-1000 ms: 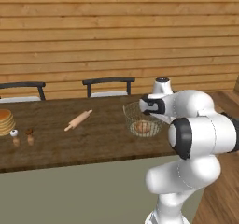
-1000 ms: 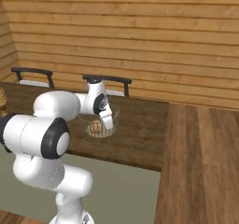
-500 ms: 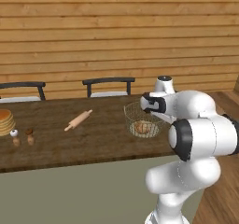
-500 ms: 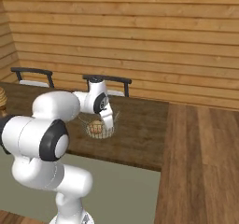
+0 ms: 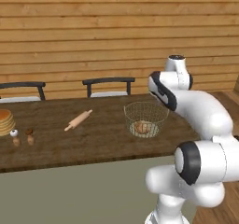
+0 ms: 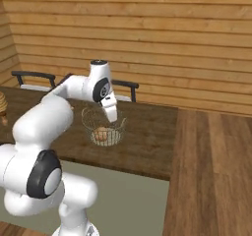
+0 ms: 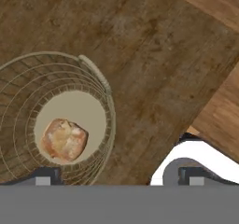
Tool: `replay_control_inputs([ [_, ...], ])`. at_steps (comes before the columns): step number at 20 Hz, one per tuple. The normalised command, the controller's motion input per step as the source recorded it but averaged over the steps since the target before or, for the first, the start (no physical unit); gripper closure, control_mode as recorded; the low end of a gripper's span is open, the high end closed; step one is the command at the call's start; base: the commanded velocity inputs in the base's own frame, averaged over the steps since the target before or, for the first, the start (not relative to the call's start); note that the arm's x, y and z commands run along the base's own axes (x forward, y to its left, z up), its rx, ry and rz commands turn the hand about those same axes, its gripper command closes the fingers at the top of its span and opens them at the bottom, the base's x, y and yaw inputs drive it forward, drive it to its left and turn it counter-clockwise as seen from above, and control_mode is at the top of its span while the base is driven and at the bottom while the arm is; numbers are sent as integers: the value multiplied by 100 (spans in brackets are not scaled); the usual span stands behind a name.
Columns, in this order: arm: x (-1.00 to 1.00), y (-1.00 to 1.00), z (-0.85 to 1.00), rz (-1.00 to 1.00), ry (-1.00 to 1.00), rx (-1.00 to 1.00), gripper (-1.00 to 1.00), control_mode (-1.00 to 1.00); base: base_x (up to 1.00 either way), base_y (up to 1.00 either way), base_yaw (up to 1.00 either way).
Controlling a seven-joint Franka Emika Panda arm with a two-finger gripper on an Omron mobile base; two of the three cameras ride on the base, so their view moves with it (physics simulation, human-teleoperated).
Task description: Open the cabinet, pick up the bread from the cabinet and place it in the basket. Then move the basket to the dining counter.
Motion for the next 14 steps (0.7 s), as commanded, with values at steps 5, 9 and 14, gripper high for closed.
replay_control_inputs([
  [5,-94,55,82,13,-6,-31,-100,-100,0,0,0],
  [9,-100,73,49,19,-1,-38,-100,-100,0,0,0],
  [14,-78,74,45,21,1,-35,-100,-100,0,0,0],
])
